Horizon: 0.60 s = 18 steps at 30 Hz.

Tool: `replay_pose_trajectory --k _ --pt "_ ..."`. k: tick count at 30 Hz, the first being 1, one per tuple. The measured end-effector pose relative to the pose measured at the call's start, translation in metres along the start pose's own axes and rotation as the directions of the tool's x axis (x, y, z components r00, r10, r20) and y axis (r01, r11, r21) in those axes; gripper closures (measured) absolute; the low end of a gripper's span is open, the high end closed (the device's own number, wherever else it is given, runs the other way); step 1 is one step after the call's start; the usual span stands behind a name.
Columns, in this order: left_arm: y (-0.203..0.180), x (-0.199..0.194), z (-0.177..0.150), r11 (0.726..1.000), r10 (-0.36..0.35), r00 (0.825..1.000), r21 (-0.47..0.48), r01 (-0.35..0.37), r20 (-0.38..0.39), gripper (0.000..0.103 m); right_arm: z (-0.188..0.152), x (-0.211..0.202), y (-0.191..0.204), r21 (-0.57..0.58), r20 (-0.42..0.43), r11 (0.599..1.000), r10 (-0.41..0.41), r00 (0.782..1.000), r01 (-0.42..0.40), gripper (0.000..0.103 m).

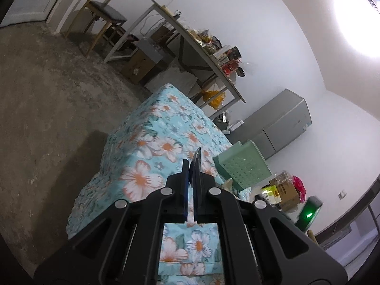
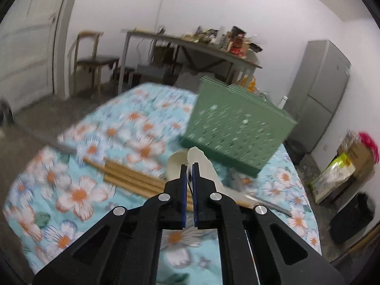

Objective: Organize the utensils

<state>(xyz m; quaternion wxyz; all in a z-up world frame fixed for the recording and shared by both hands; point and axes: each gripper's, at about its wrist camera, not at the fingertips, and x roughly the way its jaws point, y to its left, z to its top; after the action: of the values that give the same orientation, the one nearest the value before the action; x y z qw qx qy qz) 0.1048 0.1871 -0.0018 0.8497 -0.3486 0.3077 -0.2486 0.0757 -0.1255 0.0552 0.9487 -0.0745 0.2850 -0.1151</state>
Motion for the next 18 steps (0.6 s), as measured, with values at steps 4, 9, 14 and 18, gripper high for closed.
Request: replay_pose_trajectory --k 4,9,14,18 --pt "-0.025 0.008 0.004 0.998 -0.018 1.000 0.061 0.018 -0.011 0.101 0.011 -0.021 -0.040 0.117 0.049 0.992 0.032 0.998 -0.038 0.100" --pt "-0.071 0.017 0.017 0.985 -0.038 0.999 0.167 0.038 -0.003 0.101 0.006 -0.037 -0.082 0.236 0.094 0.966 0.088 0.992 -0.108 0.100" --pt "-0.123 0.031 0.033 0.967 -0.067 0.997 0.247 0.059 0.024 0.101 0.005 -0.046 -0.119 0.314 0.148 0.930 0.151 0.977 -0.191 0.101" --pt "-0.161 0.049 0.037 0.948 -0.078 0.996 0.312 0.062 0.041 0.101 0.005 -0.052 -0.141 0.345 0.199 0.908 0.177 0.964 -0.238 0.101"
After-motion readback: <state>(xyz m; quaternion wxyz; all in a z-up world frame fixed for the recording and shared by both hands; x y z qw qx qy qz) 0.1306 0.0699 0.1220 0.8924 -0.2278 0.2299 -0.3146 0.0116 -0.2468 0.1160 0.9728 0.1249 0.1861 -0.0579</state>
